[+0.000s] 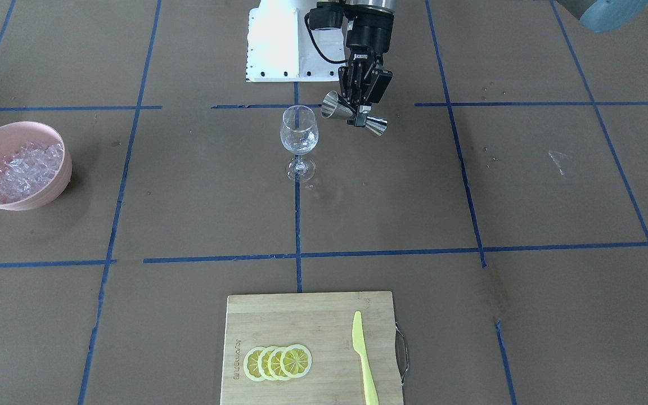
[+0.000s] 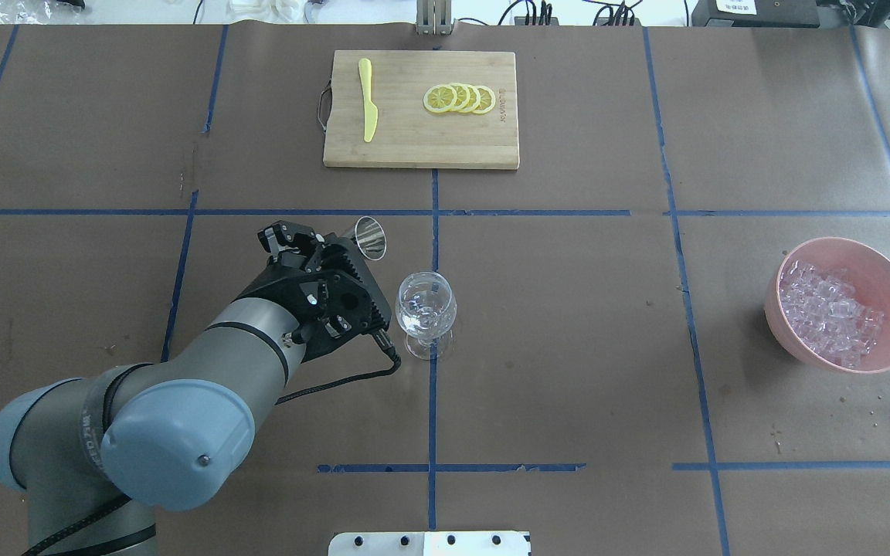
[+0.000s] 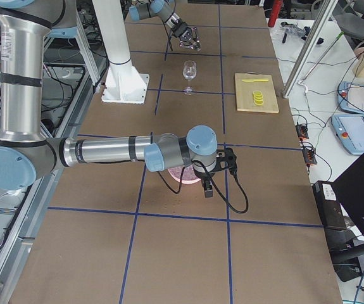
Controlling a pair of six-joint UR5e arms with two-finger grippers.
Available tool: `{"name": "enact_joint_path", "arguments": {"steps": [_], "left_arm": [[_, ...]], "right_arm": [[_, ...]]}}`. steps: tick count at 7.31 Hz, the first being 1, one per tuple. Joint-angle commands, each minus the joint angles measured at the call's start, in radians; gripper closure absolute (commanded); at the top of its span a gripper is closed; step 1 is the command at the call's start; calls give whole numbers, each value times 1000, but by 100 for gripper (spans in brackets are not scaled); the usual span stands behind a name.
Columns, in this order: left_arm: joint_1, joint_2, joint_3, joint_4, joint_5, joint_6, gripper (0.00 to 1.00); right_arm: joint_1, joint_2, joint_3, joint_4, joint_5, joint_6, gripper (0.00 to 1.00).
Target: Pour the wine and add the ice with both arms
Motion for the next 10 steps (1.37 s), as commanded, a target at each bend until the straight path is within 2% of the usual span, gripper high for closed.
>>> {"name": "enact_joint_path", "arguments": {"steps": [1, 2, 3, 4, 6, 7, 8, 9, 10], "left_arm": [[-1, 108, -8, -141, -26, -247, 100], [-3, 208, -2, -264, -23, -328, 100], [-3, 323, -4, -465, -26, -337, 100], [-3, 428, 27, -628, -21, -425, 100], [-3, 545, 134, -810, -12, -679, 100], [-1, 624, 203, -916, 44, -840, 100], [9, 640, 296, -1053, 153, -904, 100], [13, 656, 345, -1134, 190, -916, 100], [20, 667, 360, -1138, 273, -924, 100]], "right_arm": [[-5, 2, 0, 0, -3, -1, 0], [-7, 3, 0, 0, -5, -1, 0], [-7, 3, -2, 0, -6, -1, 0], [-8, 3, -2, 0, -6, -1, 0], [-8, 3, 0, 2, -5, 0, 0], [-8, 3, 0, 2, -5, -1, 0], [-8, 3, 4, 2, -3, 0, 0], [-8, 5, 6, 3, -2, 2, 0], [-8, 5, 9, 3, -2, 2, 0]]}}
